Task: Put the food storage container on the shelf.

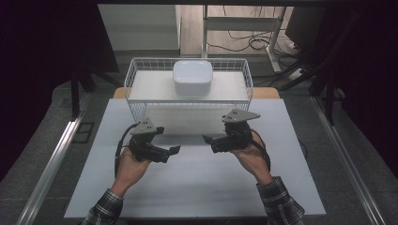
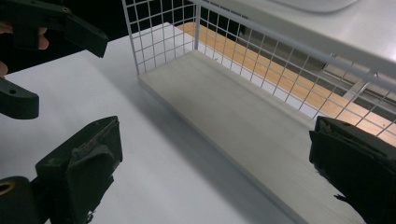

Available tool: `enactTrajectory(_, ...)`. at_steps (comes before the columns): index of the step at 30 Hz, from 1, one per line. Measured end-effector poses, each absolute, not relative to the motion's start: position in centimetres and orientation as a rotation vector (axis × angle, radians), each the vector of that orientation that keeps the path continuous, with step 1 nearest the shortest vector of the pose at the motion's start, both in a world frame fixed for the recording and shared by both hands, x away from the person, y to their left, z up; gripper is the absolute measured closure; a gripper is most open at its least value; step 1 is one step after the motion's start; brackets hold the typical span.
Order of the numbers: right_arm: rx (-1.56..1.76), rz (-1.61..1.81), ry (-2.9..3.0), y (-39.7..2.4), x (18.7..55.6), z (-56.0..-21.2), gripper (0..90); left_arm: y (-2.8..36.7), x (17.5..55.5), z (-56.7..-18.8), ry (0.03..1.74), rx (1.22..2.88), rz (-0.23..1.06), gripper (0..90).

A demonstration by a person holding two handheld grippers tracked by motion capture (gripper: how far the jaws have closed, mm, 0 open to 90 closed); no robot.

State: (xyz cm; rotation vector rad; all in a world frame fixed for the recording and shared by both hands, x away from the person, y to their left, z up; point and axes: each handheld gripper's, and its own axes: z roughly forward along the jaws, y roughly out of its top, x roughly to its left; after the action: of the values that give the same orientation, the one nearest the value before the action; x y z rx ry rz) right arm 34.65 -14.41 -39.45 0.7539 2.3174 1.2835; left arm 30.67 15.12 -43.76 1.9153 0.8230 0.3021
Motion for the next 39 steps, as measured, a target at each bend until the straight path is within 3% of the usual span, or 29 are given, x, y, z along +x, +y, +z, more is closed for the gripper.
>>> enactTrajectory(26,0.763,1.248,2.374,-15.9,31.5,-44.5,0.0,15.9,27.6,-48.3,0.884,1.957,0.295,3.7)
enactTrajectory(39,0.827,1.203,2.369,-18.7,30.2,-45.2,0.3,17.9,25.7,-49.2,0.933,1.949,0.325,2.9)
